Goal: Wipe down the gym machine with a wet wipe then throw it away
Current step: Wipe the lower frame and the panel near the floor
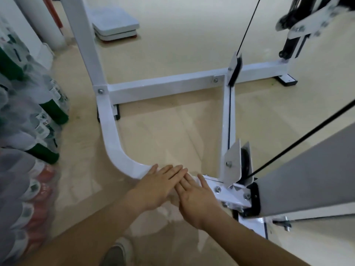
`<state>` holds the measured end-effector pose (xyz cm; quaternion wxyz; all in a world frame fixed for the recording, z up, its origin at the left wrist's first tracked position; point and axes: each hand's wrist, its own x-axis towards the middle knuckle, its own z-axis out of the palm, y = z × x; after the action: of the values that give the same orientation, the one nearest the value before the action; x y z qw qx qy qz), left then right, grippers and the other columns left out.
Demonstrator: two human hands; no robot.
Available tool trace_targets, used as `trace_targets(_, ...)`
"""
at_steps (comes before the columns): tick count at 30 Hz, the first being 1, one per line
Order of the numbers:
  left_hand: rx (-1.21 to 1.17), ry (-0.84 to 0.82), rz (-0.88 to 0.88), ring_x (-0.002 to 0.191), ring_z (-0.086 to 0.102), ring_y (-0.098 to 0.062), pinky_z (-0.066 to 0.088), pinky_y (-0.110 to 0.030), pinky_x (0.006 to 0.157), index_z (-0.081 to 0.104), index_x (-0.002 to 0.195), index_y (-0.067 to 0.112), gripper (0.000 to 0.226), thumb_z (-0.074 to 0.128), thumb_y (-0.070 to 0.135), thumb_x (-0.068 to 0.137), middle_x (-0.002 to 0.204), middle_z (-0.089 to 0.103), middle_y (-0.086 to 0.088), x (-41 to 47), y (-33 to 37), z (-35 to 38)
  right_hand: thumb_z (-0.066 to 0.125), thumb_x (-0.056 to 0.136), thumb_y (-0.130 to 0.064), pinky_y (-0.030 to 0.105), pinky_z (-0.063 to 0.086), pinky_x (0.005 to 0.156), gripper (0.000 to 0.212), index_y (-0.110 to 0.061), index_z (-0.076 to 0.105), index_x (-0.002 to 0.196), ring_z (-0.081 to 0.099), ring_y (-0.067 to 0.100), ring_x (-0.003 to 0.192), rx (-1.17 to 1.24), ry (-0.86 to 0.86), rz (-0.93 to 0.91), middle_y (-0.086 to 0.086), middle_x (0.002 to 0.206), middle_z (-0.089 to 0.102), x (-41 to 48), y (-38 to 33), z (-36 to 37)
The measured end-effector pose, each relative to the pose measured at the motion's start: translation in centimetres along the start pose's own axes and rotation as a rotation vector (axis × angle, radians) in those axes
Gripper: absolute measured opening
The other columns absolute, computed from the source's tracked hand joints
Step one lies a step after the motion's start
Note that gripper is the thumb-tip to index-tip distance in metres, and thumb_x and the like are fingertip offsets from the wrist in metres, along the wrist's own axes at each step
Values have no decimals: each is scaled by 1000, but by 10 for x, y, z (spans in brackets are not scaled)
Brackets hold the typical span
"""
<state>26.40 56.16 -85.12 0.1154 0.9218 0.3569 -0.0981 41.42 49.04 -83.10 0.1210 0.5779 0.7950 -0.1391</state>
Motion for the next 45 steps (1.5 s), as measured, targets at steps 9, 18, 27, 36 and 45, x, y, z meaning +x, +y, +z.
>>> trace_targets(9,123,295,185,129,52,-18,40,-40,107,55,136,13,57,38,30,84,140,55,-3,31,69,50,23,104,-20,53,-5,117,60,8,-3,150,-8,38,148,-347,-122,-29,27,159,-6,-71,42,0)
trace_targets(18,121,301,93,115,63,-21,53,-42,92,58,130,9,50,38,26,87,129,63,-8,5,14,38,30,100,-19,52,4,118,70,-3,-16,150,-17,29,148,-198,-68,-53,14,159,-22,-54,22,17)
trace_targets(27,313,195,149,128,52,-32,33,-43,104,49,133,3,66,-7,19,102,137,54,-17,16,97,55,30,84,-24,23,45,64,40,-21,63,107,65,19,81,418,186,238,-2,99,66,-84,48,30)
trace_targets(36,187,100,-267,116,61,-33,50,-40,94,57,127,-6,51,37,12,84,129,59,-25,7,43,9,50,97,-23,19,34,95,50,-20,36,145,50,20,126,914,10,299,2,140,52,-44,9,1)
trace_targets(45,-418,155,-471,93,65,-17,50,-31,82,71,100,17,22,49,18,95,101,71,-2,-17,63,-12,56,88,-7,29,41,66,21,-11,53,67,51,22,76,553,-233,43,8,69,51,-15,23,-58)
